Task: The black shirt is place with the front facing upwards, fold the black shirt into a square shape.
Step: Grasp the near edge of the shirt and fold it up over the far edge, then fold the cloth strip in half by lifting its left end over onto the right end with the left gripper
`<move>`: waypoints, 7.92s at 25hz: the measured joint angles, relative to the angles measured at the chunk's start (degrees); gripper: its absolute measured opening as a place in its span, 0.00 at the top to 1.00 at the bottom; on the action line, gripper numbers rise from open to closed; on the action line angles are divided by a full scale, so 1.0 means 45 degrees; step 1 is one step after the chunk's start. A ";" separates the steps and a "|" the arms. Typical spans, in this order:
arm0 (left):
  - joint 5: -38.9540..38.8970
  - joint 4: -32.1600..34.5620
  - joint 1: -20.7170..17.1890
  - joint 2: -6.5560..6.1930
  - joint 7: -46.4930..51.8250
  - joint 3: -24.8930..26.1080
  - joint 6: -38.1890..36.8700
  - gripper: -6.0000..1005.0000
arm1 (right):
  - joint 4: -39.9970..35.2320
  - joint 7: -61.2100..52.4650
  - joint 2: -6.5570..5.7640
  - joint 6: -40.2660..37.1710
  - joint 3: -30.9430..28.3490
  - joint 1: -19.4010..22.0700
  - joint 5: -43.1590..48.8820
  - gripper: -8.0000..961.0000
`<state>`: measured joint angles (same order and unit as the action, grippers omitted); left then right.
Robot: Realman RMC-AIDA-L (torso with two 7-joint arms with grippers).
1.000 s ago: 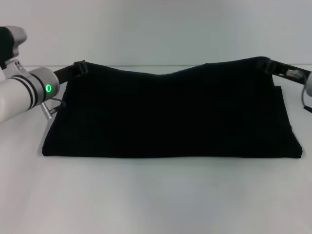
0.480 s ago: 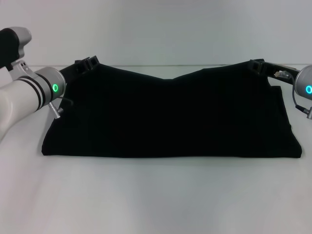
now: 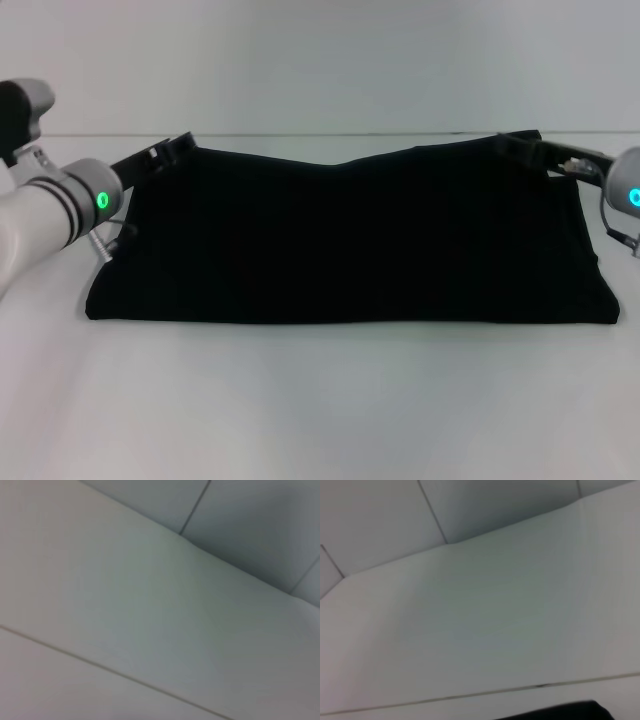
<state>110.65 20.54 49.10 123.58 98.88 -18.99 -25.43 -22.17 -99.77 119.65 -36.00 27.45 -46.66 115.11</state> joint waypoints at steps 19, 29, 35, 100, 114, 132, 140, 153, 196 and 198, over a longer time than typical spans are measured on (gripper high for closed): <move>-0.2526 0.0459 -0.3947 -0.1080 -0.0071 0.0142 -1.0992 0.22 | -0.0804 0.4494 -0.0607 -0.7456 0.0131 0.3276 -0.3780 0.33; -0.1399 0.0634 -0.5880 -0.1714 0.2394 -0.0307 -1.3654 0.17 | -0.0806 0.8744 -0.0374 -1.1161 0.0856 0.3632 -0.1156 0.19; 0.0340 0.1117 -0.6213 -0.1939 0.4846 -0.0184 -1.3186 0.13 | -0.0472 1.0106 -0.0008 -1.1008 0.0925 0.3650 -0.0673 0.10; 0.2865 0.0749 -0.3648 -0.2097 0.8924 -0.1522 -0.8567 0.79 | 0.0449 1.0670 0.0050 -0.9486 0.1296 0.3518 -0.0654 0.02; 0.1760 0.0783 -0.4015 -0.1956 0.8050 -0.1494 -0.8610 0.97 | 0.0495 1.0630 0.0049 -0.9492 0.1146 0.3537 -0.0830 0.02; 0.1372 0.1072 -0.5432 -0.2647 0.7582 -0.0176 -0.9057 0.97 | 0.0455 1.0629 -0.0074 -0.9472 0.0383 0.3900 -0.1461 0.02; 0.1420 0.1474 -0.5431 -0.3080 0.7996 0.0014 -1.0030 0.97 | 0.0412 1.0629 -0.0112 -0.9458 0.0028 0.4232 -0.1461 0.02; 0.1045 0.1390 -0.0576 -0.1412 0.7432 -0.0455 -1.1915 0.97 | 0.0453 1.0629 -0.0108 -0.9429 -0.1760 0.5273 -0.1464 0.02; -0.1236 -0.3224 0.0879 0.0263 0.3284 -0.4822 -0.9726 0.96 | 0.2332 1.1936 0.0116 -0.4116 -0.2136 0.1074 -0.2546 0.02; -0.1236 -0.3360 0.0969 0.0271 0.3099 -0.4837 -0.9563 0.96 | 0.2304 1.1937 0.0101 -0.4121 -0.2136 0.1067 -0.2676 0.02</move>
<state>105.09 5.42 53.46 124.80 112.82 -40.75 -68.46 -11.80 -46.06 120.11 -54.54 17.84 -41.86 103.07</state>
